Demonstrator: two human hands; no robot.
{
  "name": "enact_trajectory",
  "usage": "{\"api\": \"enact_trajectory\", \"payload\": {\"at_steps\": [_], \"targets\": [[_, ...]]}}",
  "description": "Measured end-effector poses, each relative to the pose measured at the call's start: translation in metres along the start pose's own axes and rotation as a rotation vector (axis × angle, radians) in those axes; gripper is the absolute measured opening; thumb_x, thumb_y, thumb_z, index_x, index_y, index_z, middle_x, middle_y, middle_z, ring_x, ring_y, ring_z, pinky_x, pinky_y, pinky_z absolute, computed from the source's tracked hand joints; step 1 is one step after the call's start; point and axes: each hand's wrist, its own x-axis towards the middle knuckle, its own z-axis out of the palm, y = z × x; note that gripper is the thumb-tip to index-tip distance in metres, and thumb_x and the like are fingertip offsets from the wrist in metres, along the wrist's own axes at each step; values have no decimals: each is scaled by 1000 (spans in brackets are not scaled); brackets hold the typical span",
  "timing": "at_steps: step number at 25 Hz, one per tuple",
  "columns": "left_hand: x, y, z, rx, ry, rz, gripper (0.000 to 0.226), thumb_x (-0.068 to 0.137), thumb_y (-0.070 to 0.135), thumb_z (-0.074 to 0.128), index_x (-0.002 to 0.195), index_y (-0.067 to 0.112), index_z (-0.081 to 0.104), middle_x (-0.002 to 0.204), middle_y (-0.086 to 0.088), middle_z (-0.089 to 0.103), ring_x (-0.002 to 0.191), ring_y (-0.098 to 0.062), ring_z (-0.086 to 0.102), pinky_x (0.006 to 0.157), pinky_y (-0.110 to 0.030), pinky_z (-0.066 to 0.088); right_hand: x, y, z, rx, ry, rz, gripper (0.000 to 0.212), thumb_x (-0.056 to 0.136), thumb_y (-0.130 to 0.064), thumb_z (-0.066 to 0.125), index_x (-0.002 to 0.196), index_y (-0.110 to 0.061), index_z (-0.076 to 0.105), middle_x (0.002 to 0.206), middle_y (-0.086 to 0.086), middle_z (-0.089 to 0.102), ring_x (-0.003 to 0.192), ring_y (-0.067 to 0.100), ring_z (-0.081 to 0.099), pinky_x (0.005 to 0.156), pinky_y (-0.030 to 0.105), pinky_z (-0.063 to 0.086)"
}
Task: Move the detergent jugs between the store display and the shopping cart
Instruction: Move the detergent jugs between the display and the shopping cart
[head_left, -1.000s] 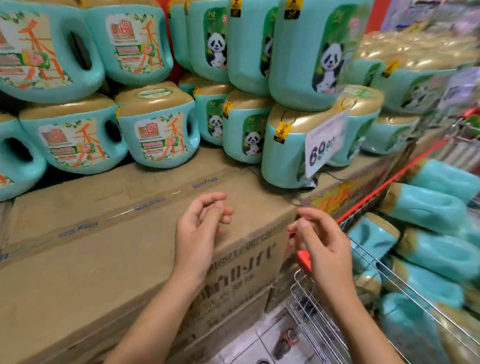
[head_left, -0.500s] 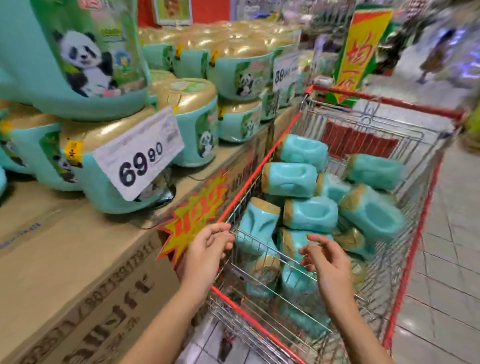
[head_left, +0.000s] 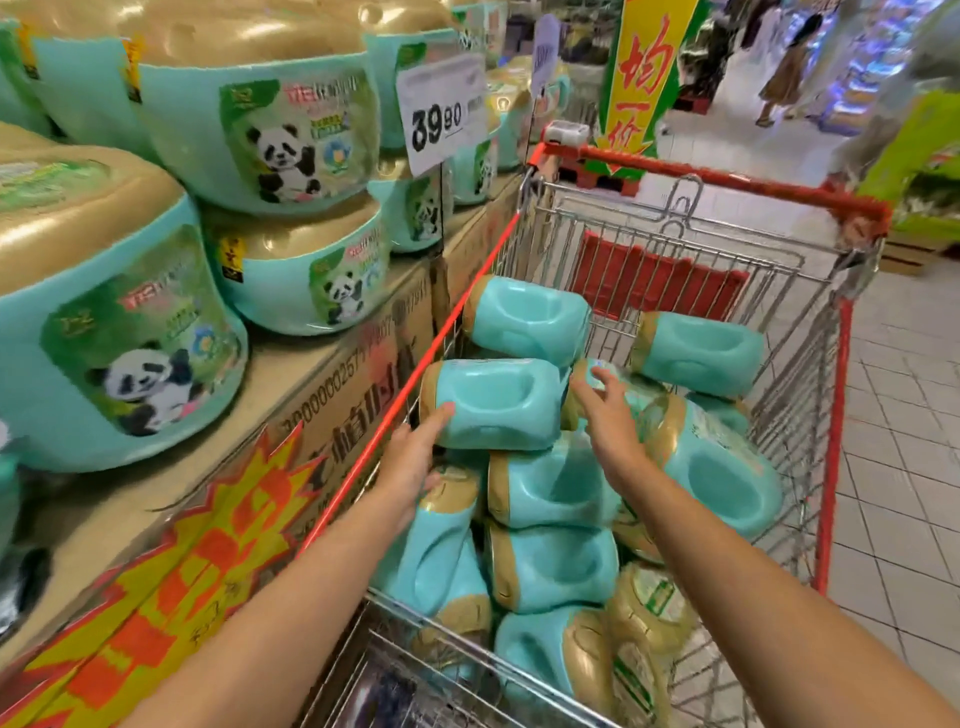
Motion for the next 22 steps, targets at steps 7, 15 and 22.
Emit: {"api": "enact_trajectory", "payload": {"at_steps": [7,15,22], "targets": [[32,-8,39,-250,50,-207,104,60,59,80,142,20,30,143,-6,43,128,-36,47,103,-45,44,38,32,33,247,-247,102,81,81,-51,67,148,-25,30,147,1,43,127,19,50,106,41,42],[23,-28,20,-574,-97,-15,76,78,-21,52,141,18,38,126,-22,61,103,-39,63,86,-60,51,-18,30,1,211,-282,11,108,43,-40,87,138,-42,39,128,-7,54,101,7,66,74,24,55],[-46,-19,-30,-546,-264,105,82,64,-8,68,140,10,43,121,-24,59,104,-37,58,85,-55,54,-82,-9,-25,93,-341,-139,83,53,-45,80,129,-40,48,130,-7,56,118,15,57,89,24,51]]}}
